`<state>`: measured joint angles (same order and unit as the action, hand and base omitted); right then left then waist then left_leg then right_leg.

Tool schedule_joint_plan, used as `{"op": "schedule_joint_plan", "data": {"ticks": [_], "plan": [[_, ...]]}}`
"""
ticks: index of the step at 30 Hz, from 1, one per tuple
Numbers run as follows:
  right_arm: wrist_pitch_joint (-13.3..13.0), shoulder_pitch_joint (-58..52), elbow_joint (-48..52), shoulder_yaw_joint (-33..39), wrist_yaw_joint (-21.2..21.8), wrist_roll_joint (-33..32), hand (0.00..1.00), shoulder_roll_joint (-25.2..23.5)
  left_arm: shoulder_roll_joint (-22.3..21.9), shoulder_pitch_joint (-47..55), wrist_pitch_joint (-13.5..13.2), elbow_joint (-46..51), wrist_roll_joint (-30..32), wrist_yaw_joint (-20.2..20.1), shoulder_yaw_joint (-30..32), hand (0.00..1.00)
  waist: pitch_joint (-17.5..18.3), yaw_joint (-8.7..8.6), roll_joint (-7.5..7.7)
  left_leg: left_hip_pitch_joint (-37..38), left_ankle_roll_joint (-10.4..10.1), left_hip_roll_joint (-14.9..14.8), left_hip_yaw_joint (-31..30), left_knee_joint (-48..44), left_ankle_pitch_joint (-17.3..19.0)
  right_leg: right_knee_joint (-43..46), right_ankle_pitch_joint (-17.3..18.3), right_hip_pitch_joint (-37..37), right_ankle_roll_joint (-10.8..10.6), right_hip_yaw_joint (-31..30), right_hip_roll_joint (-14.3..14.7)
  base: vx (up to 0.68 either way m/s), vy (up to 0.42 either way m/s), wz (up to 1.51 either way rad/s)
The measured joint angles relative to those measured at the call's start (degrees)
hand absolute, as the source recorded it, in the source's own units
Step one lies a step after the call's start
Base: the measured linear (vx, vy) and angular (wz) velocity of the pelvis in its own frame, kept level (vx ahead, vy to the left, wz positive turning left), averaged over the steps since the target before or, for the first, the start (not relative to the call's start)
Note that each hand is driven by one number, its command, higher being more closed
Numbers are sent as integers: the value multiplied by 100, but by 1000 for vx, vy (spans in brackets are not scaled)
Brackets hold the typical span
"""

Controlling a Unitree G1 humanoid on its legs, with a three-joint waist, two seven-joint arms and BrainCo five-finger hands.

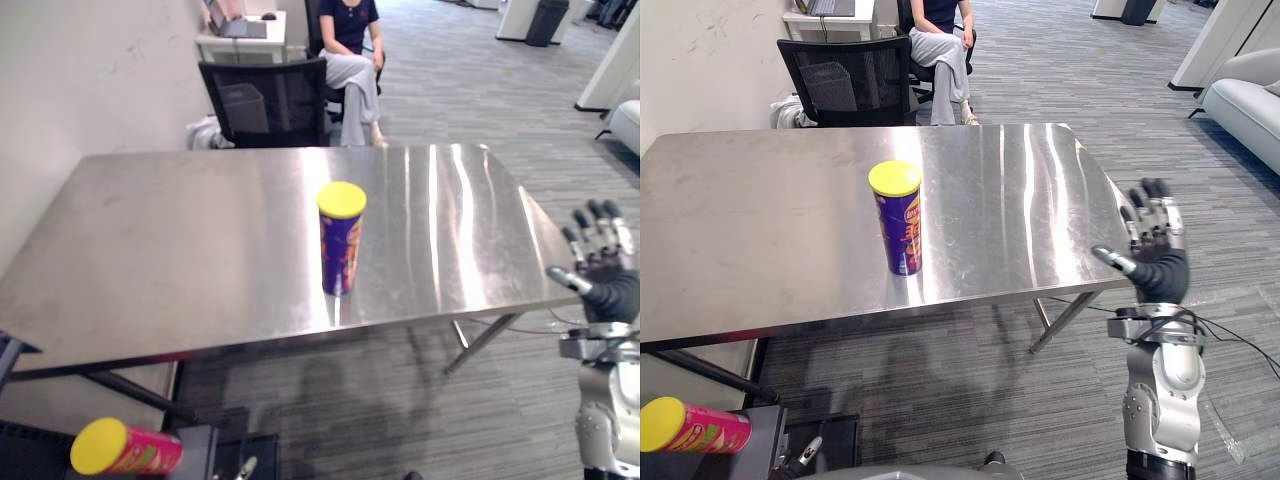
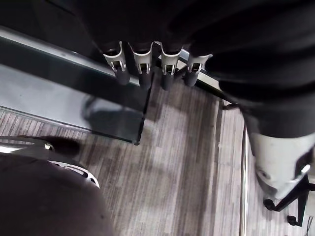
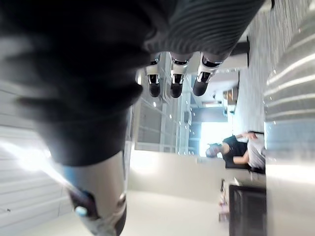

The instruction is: Put the gum and the chips on the shelf.

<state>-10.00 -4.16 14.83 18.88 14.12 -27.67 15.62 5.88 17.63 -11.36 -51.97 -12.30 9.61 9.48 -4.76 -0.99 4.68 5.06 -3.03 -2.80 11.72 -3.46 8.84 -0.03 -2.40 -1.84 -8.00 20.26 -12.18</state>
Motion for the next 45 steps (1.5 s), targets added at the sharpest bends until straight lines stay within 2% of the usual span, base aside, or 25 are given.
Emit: {"op": "schedule_joint_plan", "data": {"ticks": [2,7,14,20,29,31,35,41,45], "plan": [[133,0,-4,-286,261,-1,0,26,1,-34,-42,1,0,-2,4,0,-92,6,7,-8,29,6,-40,-72,45,-3,3,-59,-1,51,-18,-48,12,9],[369,-1,-268,-903,510,-38,0,29,4,-42,-48,13,0,-4,0,0,-113,60,-7,-91,30,20,-149,-151,44,-67,-4,-105,-12,166,-35,-41,-3,11],[408,91,-474,-1389,516,-32,0,31,-67,-23,-45,60,4,1,-8,0,-140,200,-104,-95,28,18,-215,-166,40,-123,-20,-178,-36,247,-28,-10,-1,5],[457,716,-1151,-1769,207,28,0,34,-79,-12,-45,173,17,-1,-36,0,-161,301,-125,-86,30,52,-400,-188,34,-220,-32,-354,-51,434,-34,11,7,15],[454,1599,-1839,-1771,-300,89,0,35,-120,0,-36,287,19,-12,-89,0,-248,520,-201,-84,46,120,-634,-210,9,-306,-52,-546,-77,673,-61,6,7,14],[454,1745,-1918,-1789,-335,137,0,35,-121,4,-34,289,43,-39,-90,0,-281,597,-200,-88,48,137,-645,-209,-3,-306,-52,-548,-77,688,-64,-6,7,4],[459,2091,-2112,-1924,-367,283,0,36,-119,22,-15,397,233,-78,-87,0,-393,614,-187,-89,56,167,-779,-180,-67,-311,-52,-618,-77,811,-85,-17,1,18],[601,2472,-2224,-2191,-317,301,0,38,-124,36,19,432,235,-95,-81,0,-417,746,-191,-126,66,154,-812,-174,-99,-295,-51,-611,-77,836,-97,-9,-2,3],[696,2607,-2224,-2244,-306,307,0,38,-127,42,19,434,237,-99,-81,0,-418,768,-190,-193,73,162,-900,-187,-114,-291,-51,-597,-77,915,-101,2,1,11]]}}
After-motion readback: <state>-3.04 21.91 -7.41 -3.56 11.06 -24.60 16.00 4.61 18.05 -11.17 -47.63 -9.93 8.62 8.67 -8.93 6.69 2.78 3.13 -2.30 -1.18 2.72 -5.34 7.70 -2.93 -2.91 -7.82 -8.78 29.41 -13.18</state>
